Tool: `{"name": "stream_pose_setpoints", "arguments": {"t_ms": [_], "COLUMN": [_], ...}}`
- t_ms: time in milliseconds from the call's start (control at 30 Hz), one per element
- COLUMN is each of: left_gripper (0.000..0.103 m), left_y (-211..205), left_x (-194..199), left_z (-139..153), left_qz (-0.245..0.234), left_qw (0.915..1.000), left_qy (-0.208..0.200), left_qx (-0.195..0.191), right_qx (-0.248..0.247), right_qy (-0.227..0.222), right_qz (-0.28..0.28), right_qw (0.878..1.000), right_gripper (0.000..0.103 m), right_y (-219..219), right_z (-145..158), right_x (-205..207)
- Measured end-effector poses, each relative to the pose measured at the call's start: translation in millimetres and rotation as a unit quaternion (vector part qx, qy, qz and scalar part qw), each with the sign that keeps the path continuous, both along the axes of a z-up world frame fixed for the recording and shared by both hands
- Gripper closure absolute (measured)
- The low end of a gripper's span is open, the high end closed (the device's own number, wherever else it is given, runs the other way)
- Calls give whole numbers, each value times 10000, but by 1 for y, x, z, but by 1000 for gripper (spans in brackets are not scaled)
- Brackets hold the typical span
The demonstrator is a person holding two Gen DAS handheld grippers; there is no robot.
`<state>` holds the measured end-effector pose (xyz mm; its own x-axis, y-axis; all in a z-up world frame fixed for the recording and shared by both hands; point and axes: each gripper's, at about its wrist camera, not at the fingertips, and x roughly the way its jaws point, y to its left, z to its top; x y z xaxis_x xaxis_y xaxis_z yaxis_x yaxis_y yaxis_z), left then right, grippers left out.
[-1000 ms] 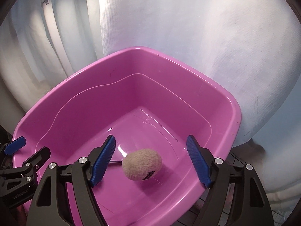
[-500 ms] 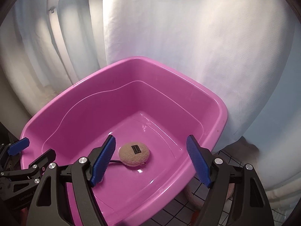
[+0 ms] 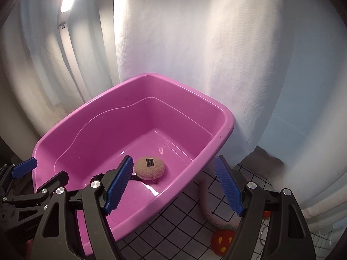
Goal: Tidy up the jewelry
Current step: 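Open the left tool dropping the watch while the right tool releases the pad into the tub, then move both tools back over the remaining jewelry on the table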
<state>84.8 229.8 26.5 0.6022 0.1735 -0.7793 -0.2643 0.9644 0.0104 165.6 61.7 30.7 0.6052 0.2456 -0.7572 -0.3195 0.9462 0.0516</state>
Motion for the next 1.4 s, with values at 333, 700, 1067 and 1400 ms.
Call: {"name": "stream_pose_setpoints", "arguments": {"t_ms": [333,700,1067,1400], "left_gripper": [14,9,8,8], "left_y": [-41,-107,-176,-213], "left_x": [-17,-41,-58,-44], "left_z": [10,15,-26,-76], "left_qz": [-340,-1067,-1659,-1811], "left_qw": [9993,9937,9854,9821], "left_qy": [-119,-313,57,365], "left_qx": [-7,-147,-373,-359], "right_qx": [78,274,88,10], "right_qy": [-65,168,405,723], "right_qz": [-410,-1177,-2219,-2986], "right_qw": [9991,9925,9742,9516], "right_gripper": [29,29,29,29], "right_y": [-51,-141,-258,-348], "right_z": [2,-20,-47,-90], "right_x": [-35,-93,-165,-206]}}
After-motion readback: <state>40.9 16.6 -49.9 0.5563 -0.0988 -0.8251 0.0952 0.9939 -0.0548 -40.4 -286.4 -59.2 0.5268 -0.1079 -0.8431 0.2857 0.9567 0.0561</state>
